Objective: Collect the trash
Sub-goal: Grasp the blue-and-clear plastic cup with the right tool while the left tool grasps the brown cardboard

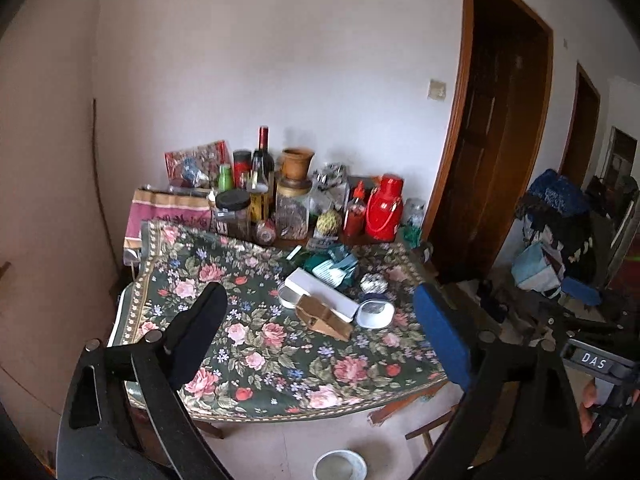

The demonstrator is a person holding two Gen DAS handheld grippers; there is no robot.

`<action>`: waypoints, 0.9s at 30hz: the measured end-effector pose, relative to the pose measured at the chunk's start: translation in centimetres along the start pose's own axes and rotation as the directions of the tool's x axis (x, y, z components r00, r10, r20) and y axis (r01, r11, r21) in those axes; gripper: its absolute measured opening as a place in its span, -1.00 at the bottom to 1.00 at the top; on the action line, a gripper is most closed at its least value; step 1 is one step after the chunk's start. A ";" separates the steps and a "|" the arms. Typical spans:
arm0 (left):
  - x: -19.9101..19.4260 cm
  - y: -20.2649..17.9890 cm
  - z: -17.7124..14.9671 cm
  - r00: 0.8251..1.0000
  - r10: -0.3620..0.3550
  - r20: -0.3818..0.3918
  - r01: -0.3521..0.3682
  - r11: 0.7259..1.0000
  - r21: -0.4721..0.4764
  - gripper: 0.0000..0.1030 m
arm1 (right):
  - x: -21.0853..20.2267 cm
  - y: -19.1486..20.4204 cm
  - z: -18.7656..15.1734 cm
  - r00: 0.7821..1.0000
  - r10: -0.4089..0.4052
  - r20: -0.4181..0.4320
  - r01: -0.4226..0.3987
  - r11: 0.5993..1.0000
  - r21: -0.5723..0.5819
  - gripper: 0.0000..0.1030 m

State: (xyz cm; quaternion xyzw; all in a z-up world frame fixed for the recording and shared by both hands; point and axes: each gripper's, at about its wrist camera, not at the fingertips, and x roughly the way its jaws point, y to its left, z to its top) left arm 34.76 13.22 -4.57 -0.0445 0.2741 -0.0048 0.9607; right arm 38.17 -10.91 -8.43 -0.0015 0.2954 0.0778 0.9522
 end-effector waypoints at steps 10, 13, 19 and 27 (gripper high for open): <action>13.6 2.4 -1.7 0.970 -0.014 -0.243 -0.013 0.994 -0.108 0.40 | 12.4 0.5 -0.9 0.973 -0.015 -0.232 0.001 0.998 -0.059 0.74; 17.5 3.1 -2.5 0.954 0.003 -0.301 -0.058 0.983 -0.172 0.40 | 15.9 0.5 -0.9 0.956 0.031 -0.292 -0.052 0.996 -0.065 0.74; 24.1 3.3 -4.1 0.917 -0.009 -0.398 -0.111 0.955 -0.276 0.40 | 23.0 0.6 -1.0 0.913 0.104 -0.394 -0.156 0.982 -0.103 0.67; 31.7 3.6 -6.8 0.879 -0.077 -0.470 -0.133 0.908 -0.397 0.39 | 30.6 1.3 -2.2 0.845 0.122 -0.520 -0.230 0.962 -0.148 0.08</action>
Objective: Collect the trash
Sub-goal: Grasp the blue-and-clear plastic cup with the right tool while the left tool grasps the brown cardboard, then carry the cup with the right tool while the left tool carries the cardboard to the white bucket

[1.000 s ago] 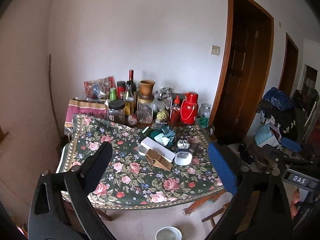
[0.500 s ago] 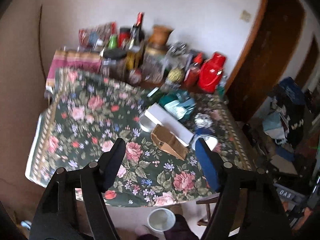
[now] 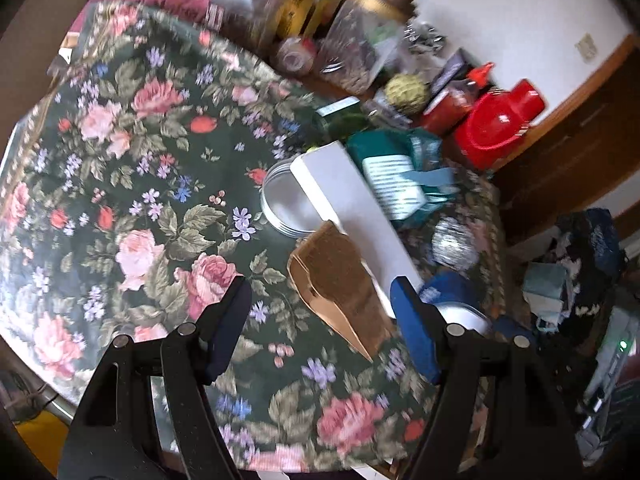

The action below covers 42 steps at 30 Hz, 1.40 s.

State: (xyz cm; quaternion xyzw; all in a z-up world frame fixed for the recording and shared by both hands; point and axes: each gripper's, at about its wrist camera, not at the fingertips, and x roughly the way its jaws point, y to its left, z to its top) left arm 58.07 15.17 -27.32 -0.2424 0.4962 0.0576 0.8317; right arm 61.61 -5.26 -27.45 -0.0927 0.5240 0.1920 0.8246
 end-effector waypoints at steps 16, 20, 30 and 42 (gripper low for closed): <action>5.2 -0.1 0.7 0.999 -0.019 -0.040 0.018 1.000 -0.021 0.04 | 2.3 -1.5 0.9 1.000 0.021 -0.016 -0.020 0.998 0.051 -0.85; 5.4 -0.7 0.8 0.999 -0.022 -0.041 0.022 1.000 0.018 -0.32 | 1.9 -1.7 0.8 1.000 0.022 -0.002 -0.022 0.997 0.080 -0.89; 1.0 -1.0 0.4 0.998 -0.054 0.012 0.052 0.986 0.158 -0.75 | -1.1 -1.3 -0.3 0.997 -0.035 0.069 0.023 0.987 0.159 -0.89; -9.5 1.0 -2.1 0.987 -0.106 0.119 0.056 0.929 0.365 -0.75 | -7.8 1.6 -3.3 0.973 -0.136 0.186 0.078 0.954 0.291 -0.90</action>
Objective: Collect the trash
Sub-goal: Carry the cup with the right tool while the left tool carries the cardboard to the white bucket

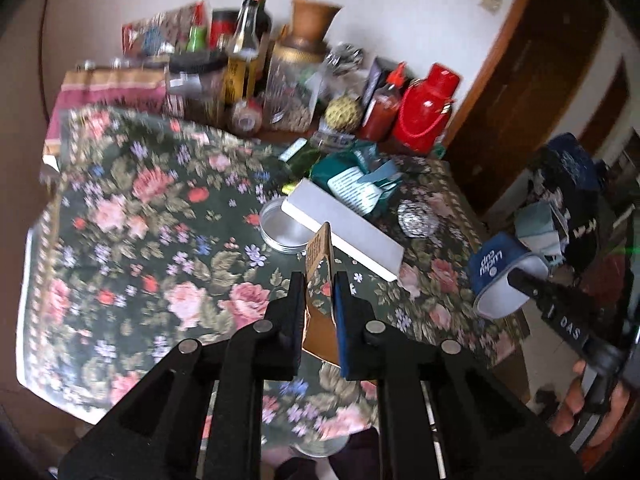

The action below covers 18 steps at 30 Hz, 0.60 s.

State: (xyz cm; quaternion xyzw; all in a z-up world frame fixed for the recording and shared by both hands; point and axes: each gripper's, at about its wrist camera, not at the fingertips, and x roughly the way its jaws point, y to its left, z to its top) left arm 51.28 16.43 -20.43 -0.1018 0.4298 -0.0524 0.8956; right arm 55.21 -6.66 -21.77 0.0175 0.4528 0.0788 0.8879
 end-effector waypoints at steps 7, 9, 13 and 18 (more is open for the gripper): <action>-7.0 -1.0 -1.4 0.996 -0.026 0.086 0.016 0.993 0.115 -0.75 | -5.5 1.4 -1.9 0.996 -0.009 0.084 0.006 0.999 0.035 -0.90; -8.8 -1.6 -1.8 0.993 -0.037 0.112 0.022 0.991 0.129 -0.75 | -6.8 1.7 -2.4 0.995 -0.007 0.101 0.004 1.000 0.031 -0.90; -11.9 -3.1 -2.9 0.988 -0.031 0.151 0.010 0.990 0.140 -0.75 | -10.1 2.2 -3.7 0.989 0.006 0.147 -0.008 1.000 0.013 -0.90; -15.2 -5.1 -4.9 0.981 -0.028 0.194 0.003 0.992 0.127 -0.75 | -13.4 1.9 -5.3 0.981 0.043 0.189 -0.041 0.999 -0.014 -0.90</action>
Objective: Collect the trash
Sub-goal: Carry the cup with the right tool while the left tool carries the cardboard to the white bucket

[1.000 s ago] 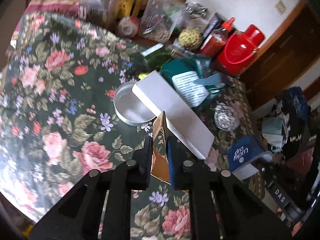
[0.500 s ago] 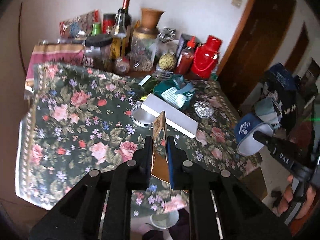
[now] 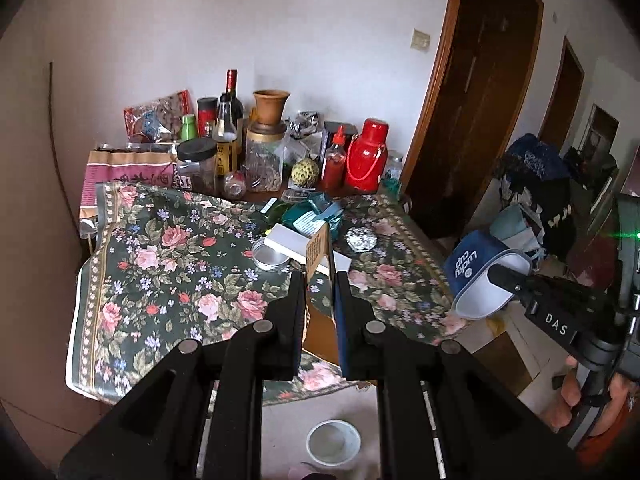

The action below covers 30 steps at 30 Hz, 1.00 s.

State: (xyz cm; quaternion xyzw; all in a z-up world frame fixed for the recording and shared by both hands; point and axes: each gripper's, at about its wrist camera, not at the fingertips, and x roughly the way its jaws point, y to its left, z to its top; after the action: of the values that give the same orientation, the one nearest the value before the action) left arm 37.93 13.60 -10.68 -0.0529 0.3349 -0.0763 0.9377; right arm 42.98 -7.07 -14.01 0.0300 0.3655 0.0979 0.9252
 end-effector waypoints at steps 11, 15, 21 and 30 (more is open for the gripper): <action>-5.0 -7.3 -5.7 0.999 0.046 -0.015 -0.047 0.995 -0.087 -0.75 | -6.2 -4.6 -4.9 0.996 0.085 -0.010 -0.085 0.996 -0.039 -0.89; -5.6 -10.4 -8.3 0.998 0.047 -0.044 -0.052 0.993 -0.104 -0.75 | -8.2 -6.9 -7.6 0.995 0.087 -0.048 -0.090 0.995 -0.052 -0.89; -4.9 -13.4 -12.5 0.992 0.039 -0.116 -0.053 0.992 -0.118 -0.75 | -8.4 -9.2 -10.5 0.989 0.093 -0.113 -0.100 0.994 -0.053 -0.89; 1.2 -12.0 -18.8 0.953 0.054 -0.298 -0.094 0.988 -0.124 -0.75 | -2.6 -10.9 -16.3 0.961 0.070 -0.266 -0.079 0.997 -0.025 -0.89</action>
State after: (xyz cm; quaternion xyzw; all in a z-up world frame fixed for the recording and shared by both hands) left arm 25.60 0.69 -24.09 -0.0926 0.4766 -0.0249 0.8739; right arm 31.75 -18.57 -25.58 0.0142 0.4828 0.1422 0.8640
